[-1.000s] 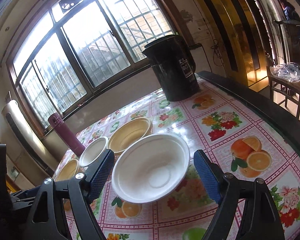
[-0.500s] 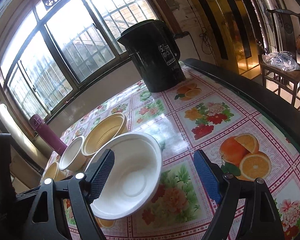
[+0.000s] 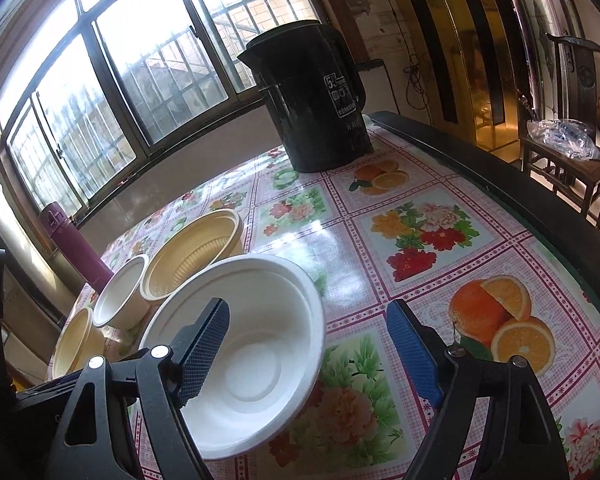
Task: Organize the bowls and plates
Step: 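Close the left gripper on the rim of the large white bowl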
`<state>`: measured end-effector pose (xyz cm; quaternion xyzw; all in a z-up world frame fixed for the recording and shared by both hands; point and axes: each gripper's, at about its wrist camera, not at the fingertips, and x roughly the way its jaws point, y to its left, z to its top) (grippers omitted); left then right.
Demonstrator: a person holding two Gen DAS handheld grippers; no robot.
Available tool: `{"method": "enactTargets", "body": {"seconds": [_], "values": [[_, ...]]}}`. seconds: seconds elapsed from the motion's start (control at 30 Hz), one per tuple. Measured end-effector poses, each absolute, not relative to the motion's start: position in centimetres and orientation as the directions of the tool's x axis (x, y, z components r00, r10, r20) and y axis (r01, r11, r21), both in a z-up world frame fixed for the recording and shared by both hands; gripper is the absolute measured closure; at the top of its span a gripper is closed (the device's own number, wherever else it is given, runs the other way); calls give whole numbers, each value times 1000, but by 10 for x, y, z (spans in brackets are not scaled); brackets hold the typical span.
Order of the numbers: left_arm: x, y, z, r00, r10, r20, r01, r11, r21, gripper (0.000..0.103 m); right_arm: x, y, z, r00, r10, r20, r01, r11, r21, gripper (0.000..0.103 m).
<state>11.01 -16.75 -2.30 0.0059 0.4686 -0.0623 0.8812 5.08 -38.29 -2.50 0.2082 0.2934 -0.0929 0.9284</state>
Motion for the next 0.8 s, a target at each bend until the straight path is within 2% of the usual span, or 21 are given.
{"method": "enactTargets", "body": {"seconds": [0.3, 0.47, 0.8], "values": [[114, -171, -31, 549, -104, -829, 139, 990, -32, 22, 51, -385, -28, 801, -47, -596, 303, 892, 336, 25], [110, -174, -30, 566, -115, -817, 165, 986, -25, 22, 51, -383, -28, 798, -48, -600, 302, 894, 331, 32], [111, -174, -31, 581, -120, -805, 187, 982, -12, 23, 52, -383, -29, 784, -54, -618, 313, 895, 319, 37]]}}
